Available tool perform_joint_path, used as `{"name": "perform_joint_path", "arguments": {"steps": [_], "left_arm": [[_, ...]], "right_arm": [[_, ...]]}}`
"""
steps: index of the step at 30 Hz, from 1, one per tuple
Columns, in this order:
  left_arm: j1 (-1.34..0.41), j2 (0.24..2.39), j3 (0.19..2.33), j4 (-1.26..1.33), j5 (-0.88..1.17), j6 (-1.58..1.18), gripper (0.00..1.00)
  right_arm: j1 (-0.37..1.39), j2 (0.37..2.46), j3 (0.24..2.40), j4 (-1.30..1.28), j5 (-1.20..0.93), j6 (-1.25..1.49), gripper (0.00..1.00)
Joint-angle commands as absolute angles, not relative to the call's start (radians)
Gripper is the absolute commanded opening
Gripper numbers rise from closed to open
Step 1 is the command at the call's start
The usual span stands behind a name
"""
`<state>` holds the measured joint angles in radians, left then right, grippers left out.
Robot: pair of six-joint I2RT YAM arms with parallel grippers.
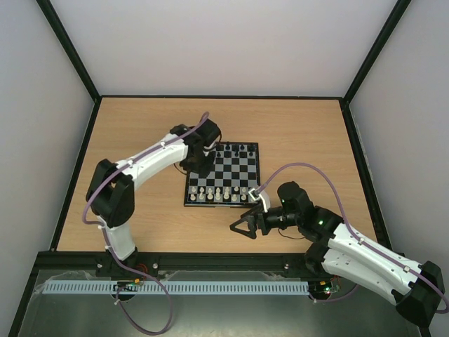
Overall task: Set up the chess pieces on the board
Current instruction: Place the chess piece on the chessboard, then reset both arms
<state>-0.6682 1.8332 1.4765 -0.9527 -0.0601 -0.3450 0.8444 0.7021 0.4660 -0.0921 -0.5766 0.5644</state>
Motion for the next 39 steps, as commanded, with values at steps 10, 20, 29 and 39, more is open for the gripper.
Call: {"name": "perform_joint_path", "arguments": {"steps": [10, 20, 29, 39], "left_arm": [[-0.670, 1.485, 1.516, -0.872, -0.039, -0.416, 0.55], [-0.675, 0.905, 1.001, -0.502, -0.135, -0.613, 0.99], [-0.656, 0.700, 0.641, -0.239, -0.473, -0.672, 0.99], [-0.414, 0.867, 0.625, -0.068, -0.532, -0.524, 0.99]], "right_arm": [[0.841, 0.686, 0.478, -0.140, -0.490, 0.560, 0.99], [0.841, 0.632, 0.488, -0.168, -0.116, 0.598, 0.99], [0.828, 0.764, 0.537, -0.095, 0.462, 0.519, 0.99], [0.603, 0.877, 0.525, 0.106, 0.676, 0.427, 0.99]]}}
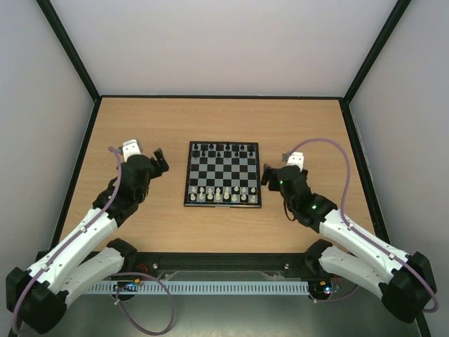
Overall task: Set up the chess pieces on the board
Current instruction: Reset both arms
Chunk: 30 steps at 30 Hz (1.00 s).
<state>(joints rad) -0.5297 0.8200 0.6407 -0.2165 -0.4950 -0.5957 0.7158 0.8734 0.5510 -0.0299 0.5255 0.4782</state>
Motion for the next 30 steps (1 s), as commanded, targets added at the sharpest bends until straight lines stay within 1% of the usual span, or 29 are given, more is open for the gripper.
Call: {"name": "perform_joint_path", "arguments": {"steps": [1, 4, 8, 11, 14, 19, 25, 26, 28, 29, 30], "left_arm": [[-0.377, 0.879, 0.603, -0.022, -0.491, -0.508, 1.00], [-0.273, 0.938, 0.566, 0.061, -0.402, -0.491, 0.99], [-0.191, 1.008, 0.516, 0.164, -0.389, -0.492, 0.99], [-0.183, 1.037, 0.445, 0.309, -0.438, -0.432, 1.00], [-0.179, 1.094, 0.383, 0.455, -0.480, -0.388, 0.99], [-0.137, 1.201, 0.434, 0.521, -0.458, -0.351, 0.99], [-0.046, 1.299, 0.474, 0.589, -0.361, -0.320, 0.99], [-0.031, 1.314, 0.479, 0.602, -0.344, -0.318, 1.00], [-0.013, 1.341, 0.474, 0.657, -0.322, -0.300, 0.99], [-0.009, 1.356, 0.465, 0.703, -0.307, -0.279, 0.99], [0.000, 1.364, 0.478, 0.680, -0.277, -0.270, 0.99]], "right_arm": [[0.572, 0.873, 0.492, 0.150, 0.693, 0.424, 0.99], [0.456, 0.848, 0.404, 0.273, 0.692, 0.424, 0.99], [0.309, 0.822, 0.298, 0.429, 0.659, 0.449, 0.99], [0.260, 0.851, 0.240, 0.553, 0.661, 0.421, 0.99], [0.242, 0.961, 0.231, 0.655, 0.719, 0.386, 0.99], [0.172, 1.154, 0.244, 0.800, 0.711, 0.349, 0.99], [0.090, 1.306, 0.234, 0.958, 0.635, 0.386, 0.99], [0.088, 1.325, 0.262, 0.928, 0.626, 0.384, 0.99], [0.086, 1.363, 0.286, 0.950, 0.626, 0.344, 0.99], [0.084, 1.375, 0.281, 0.986, 0.631, 0.334, 0.99], [0.077, 1.388, 0.271, 1.026, 0.629, 0.337, 0.99]]}}
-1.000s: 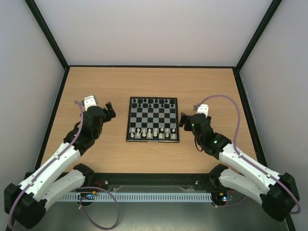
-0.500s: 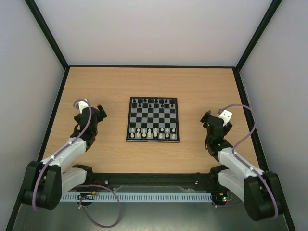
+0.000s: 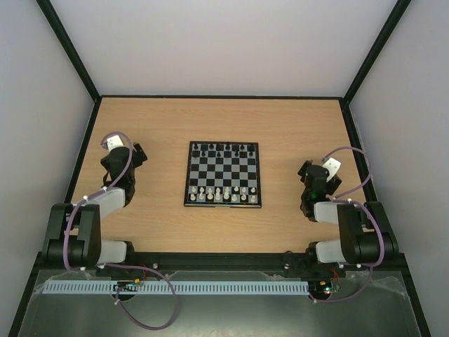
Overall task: Set up the chess pieces on the board
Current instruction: Reset both arms
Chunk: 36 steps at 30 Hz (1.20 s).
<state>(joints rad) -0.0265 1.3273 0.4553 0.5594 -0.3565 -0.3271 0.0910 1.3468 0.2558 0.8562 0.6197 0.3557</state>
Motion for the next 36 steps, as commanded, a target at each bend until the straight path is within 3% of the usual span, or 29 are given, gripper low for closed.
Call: {"name": "perform_joint_path", "arguments": {"steps": [1, 10, 20, 22, 36], "left_arm": [[0.003, 1.373, 0.488, 0.674, -0.264, -0.268, 0.99], [0.007, 1.339, 0.432, 0.785, -0.261, -0.251, 1.00], [0.026, 1.296, 0.355, 0.892, -0.184, -0.208, 1.00], [0.028, 1.268, 0.328, 0.894, -0.181, -0.196, 0.99], [0.063, 1.376, 0.306, 0.936, -0.098, -0.224, 1.00]], "right_arm": [[0.071, 1.409, 0.258, 1.072, 0.629, 0.339, 0.99], [0.069, 1.434, 0.263, 1.088, 0.594, 0.313, 0.99], [0.069, 1.503, 0.155, 1.362, 0.338, 0.184, 0.99], [0.072, 1.509, 0.211, 1.257, 0.325, 0.178, 0.99], [0.072, 1.514, 0.218, 1.257, 0.320, 0.174, 0.98]]}}
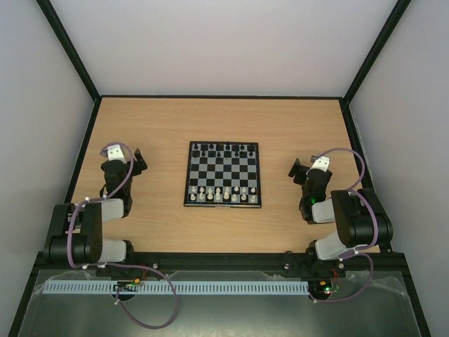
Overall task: Set up the chess pieces on the board
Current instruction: Reset both arms
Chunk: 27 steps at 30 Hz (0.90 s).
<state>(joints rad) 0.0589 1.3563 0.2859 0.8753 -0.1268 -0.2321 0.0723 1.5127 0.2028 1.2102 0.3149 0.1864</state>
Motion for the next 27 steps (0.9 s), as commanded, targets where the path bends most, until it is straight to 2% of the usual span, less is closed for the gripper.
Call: {"name": "perform_joint_path", "arguments": {"steps": [1, 9, 11, 17, 19, 24, 26, 27], "left_arm": [[0.058, 1.377, 0.313, 0.931, -0.102, -0.217, 0.99], [0.060, 1.260, 0.184, 1.014, -0.191, -0.292, 1.00], [0.056, 1.275, 0.188, 1.054, -0.154, -0.255, 1.00], [0.052, 1.314, 0.185, 1.124, -0.210, -0.196, 1.00], [0.052, 1.378, 0.153, 1.263, -0.221, -0.188, 0.99], [0.008, 1.458, 0.278, 1.115, -0.262, -0.150, 1.00], [0.013, 1.489, 0.248, 1.206, -0.163, -0.121, 1.00], [0.032, 1.518, 0.244, 1.237, -0.035, -0.071, 1.00]], "right_arm": [[0.072, 1.516, 0.218, 1.257, 0.321, 0.174, 0.99], [0.072, 1.516, 0.220, 1.256, 0.320, 0.174, 0.99], [0.072, 1.516, 0.220, 1.257, 0.319, 0.173, 0.99], [0.072, 1.514, 0.219, 1.257, 0.320, 0.174, 0.98], [0.072, 1.514, 0.218, 1.257, 0.319, 0.174, 0.99], [0.072, 1.516, 0.220, 1.255, 0.319, 0.174, 0.99], [0.072, 1.516, 0.220, 1.256, 0.320, 0.174, 0.99], [0.072, 1.516, 0.219, 1.257, 0.320, 0.174, 0.99]]}}
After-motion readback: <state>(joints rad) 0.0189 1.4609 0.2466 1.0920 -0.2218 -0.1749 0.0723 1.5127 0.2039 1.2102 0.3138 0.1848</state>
